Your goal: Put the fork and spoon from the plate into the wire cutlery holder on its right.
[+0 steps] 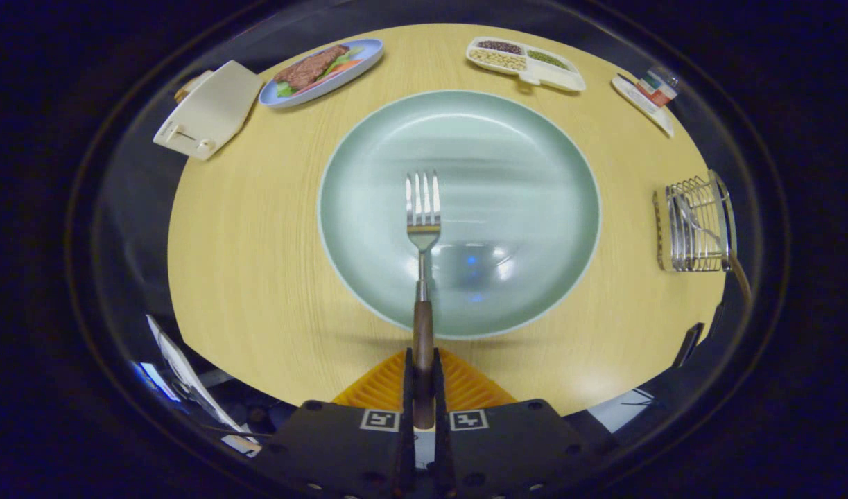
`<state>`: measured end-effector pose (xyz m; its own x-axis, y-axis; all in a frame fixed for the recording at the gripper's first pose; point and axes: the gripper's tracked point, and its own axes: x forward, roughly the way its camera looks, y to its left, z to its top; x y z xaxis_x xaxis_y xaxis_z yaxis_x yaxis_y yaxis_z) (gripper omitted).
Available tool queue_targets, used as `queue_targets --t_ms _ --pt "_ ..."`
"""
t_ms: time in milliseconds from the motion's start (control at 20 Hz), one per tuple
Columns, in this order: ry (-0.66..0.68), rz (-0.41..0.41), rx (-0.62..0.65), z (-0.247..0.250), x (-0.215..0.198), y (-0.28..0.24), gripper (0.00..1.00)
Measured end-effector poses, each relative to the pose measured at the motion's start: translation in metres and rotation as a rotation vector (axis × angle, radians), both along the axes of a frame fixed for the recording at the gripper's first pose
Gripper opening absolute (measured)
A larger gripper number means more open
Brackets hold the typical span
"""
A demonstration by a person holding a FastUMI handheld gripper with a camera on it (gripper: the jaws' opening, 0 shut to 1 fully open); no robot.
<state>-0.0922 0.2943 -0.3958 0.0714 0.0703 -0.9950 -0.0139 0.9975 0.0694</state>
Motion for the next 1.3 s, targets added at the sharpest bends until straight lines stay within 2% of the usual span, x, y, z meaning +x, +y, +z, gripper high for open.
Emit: queue_targets --t_ms 50,150,450,750,1000,1300 --pt "-0.013 0.014 0.008 0.003 0.0 0.0 0.04" --pt "-0.028 0.036 0.029 0.014 0.002 0.002 0.0" --pt "-0.105 0.106 0.062 0.056 0.003 -0.019 0.0" --pt "-0.159 0.042 0.127 0.123 0.013 -0.074 0.0" --pt "-0.216 -0.033 0.121 0.17 0.026 -0.163 0.0" --pt "-0.186 -0.11 0.097 0.184 0.021 -0.247 0.0"
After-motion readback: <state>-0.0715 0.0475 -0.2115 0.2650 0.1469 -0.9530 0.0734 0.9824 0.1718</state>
